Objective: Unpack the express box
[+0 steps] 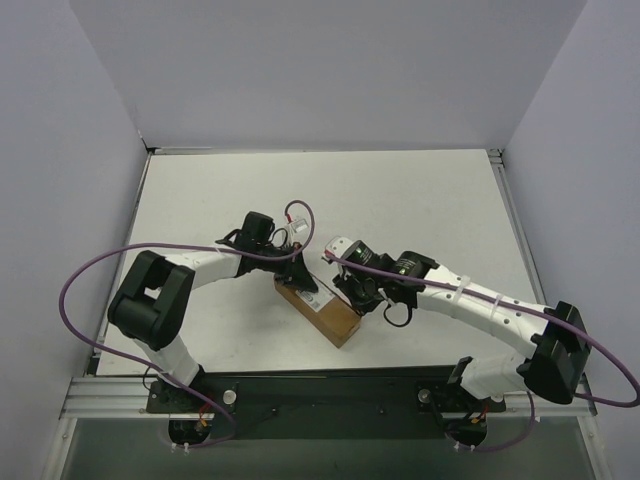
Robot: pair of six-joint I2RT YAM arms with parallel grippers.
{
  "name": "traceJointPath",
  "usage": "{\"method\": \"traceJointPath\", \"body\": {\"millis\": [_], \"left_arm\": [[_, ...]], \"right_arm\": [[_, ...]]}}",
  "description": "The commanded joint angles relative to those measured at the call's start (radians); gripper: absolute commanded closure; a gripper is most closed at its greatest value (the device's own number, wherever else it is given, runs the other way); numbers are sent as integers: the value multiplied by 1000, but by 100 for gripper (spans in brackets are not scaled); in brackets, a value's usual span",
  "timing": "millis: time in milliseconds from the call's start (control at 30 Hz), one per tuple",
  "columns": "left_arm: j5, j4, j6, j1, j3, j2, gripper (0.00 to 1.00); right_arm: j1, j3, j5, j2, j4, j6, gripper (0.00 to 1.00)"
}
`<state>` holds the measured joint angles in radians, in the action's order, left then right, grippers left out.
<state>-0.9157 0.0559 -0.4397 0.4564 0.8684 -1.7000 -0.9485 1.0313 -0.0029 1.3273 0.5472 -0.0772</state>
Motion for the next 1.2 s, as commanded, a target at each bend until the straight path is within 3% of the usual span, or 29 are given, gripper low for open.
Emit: {"method": "traceJointPath", "body": {"millis": [0, 367, 433, 533, 633, 767, 967, 1167], "left_arm": [[262, 85, 111, -35, 24, -58, 100], [-34, 111, 199, -30, 230, -18, 100], [-69, 209, 238, -50, 299, 20, 100], [-51, 468, 427, -119, 354, 80, 100], [55, 700, 686, -209, 343, 109, 100], [179, 923, 860, -268, 293, 60, 100], [184, 793, 788, -228, 262, -26, 100], [218, 635, 667, -137, 507, -209, 100]], "right_arm": [[19, 61, 17, -36, 223, 17, 100], [137, 208, -22, -11, 270, 111, 100], [158, 226, 0, 6, 257, 143, 100], [191, 225, 0, 45, 197, 184, 100], [192, 175, 0, 81, 91, 259, 100], [194, 100, 0, 101, -10, 343, 100], [125, 35, -67, 78, -35, 407, 100], [-47, -53, -186, 38, -205, 429, 100]]}}
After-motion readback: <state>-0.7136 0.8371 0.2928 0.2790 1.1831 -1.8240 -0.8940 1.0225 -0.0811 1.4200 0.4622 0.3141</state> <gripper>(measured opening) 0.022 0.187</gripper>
